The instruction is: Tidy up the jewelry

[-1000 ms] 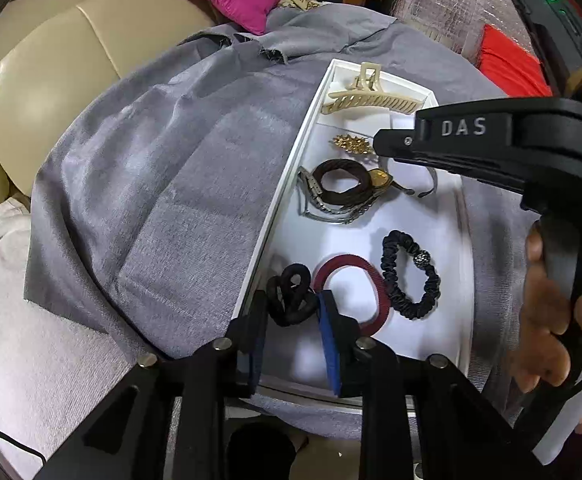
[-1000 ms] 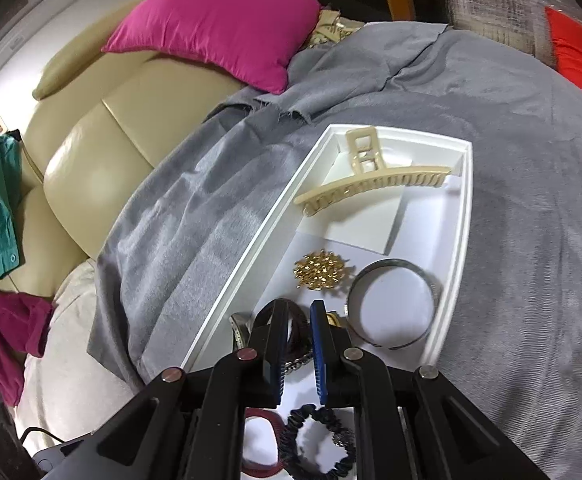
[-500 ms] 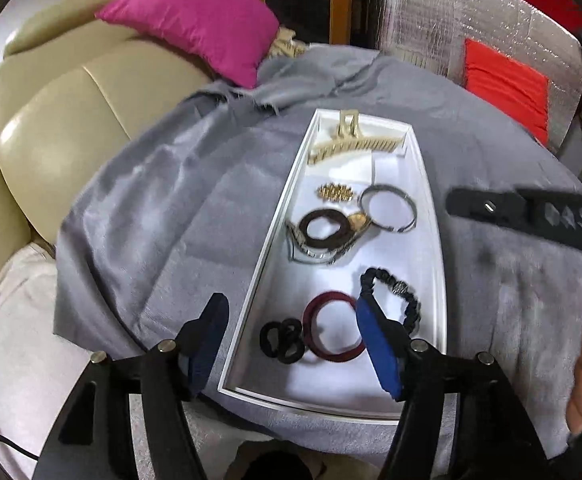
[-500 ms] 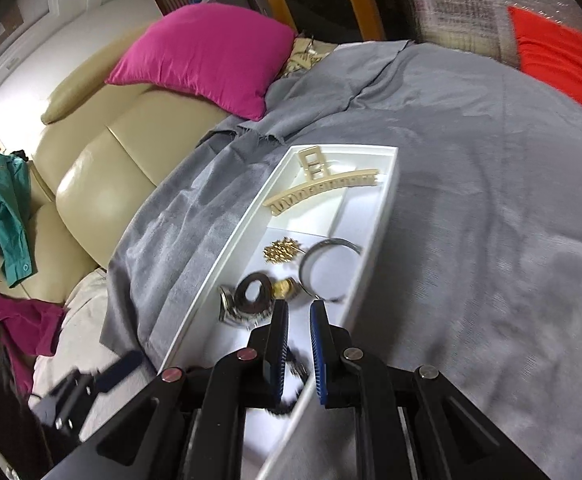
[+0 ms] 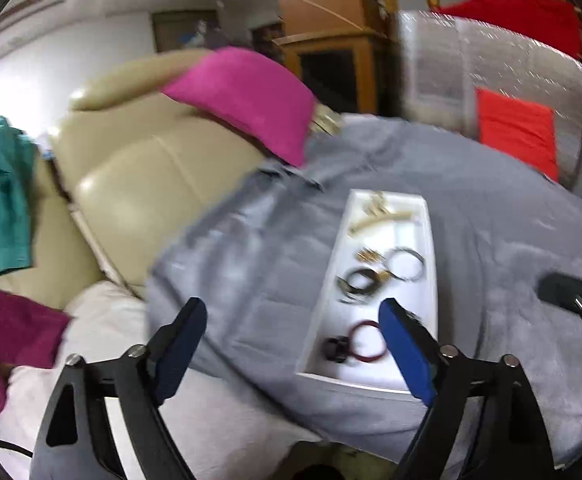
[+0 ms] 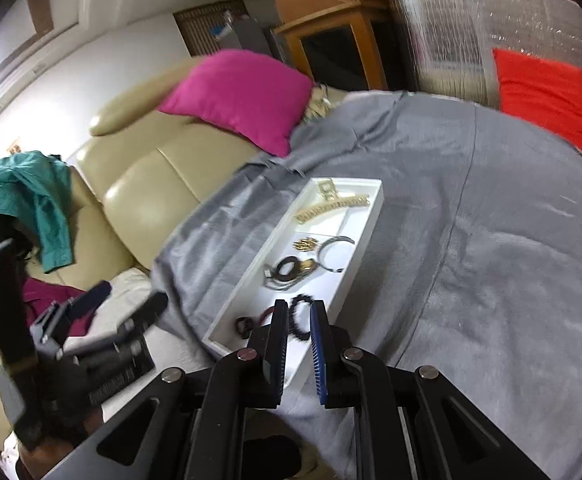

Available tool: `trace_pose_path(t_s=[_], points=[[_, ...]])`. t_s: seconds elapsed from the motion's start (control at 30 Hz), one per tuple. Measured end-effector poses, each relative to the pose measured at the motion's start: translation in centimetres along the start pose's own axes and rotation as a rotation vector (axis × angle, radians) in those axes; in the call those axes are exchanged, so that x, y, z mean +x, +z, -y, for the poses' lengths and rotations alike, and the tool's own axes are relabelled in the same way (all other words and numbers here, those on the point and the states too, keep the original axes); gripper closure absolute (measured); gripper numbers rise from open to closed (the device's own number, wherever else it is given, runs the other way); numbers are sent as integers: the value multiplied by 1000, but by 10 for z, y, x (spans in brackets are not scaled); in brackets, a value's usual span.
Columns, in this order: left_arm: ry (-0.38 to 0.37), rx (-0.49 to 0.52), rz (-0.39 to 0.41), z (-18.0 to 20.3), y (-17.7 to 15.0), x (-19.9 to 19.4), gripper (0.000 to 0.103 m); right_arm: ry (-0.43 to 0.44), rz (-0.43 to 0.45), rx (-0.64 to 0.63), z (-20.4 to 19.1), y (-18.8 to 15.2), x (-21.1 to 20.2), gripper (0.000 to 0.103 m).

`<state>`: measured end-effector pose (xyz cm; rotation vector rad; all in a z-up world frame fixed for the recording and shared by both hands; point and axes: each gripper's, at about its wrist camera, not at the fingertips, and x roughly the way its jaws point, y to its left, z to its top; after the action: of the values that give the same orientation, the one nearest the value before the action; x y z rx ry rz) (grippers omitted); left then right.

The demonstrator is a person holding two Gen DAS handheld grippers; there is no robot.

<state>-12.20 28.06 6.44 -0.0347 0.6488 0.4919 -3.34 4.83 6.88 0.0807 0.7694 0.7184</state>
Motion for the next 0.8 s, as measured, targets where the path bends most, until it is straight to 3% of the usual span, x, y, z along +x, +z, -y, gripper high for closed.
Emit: trace_pose_path(t_s=[0.13,0.2,0.27,0.3,0.5,0.8], points=[[51,-45,37,-30,1,-33,11,-7,39,-14,-24,-13,-28,86],[74,-60,46,-41,0,-47,11,-23,57,-26,-40,-23,-41,73],[82,-65,58,-47,-2,-59,10,-33,77,-20,-49,-32,-50,38],[86,-65,60,-48,-3,-64,10,-33,97,-18,-55,-37,-56,34],[95,-78,72,-53,-12,-90,9,-129,138,-41,-76,-53,-76,34],[105,-61,118,-50,-16,-116,6,-137,178,-52,-81,-57,-98,34]])
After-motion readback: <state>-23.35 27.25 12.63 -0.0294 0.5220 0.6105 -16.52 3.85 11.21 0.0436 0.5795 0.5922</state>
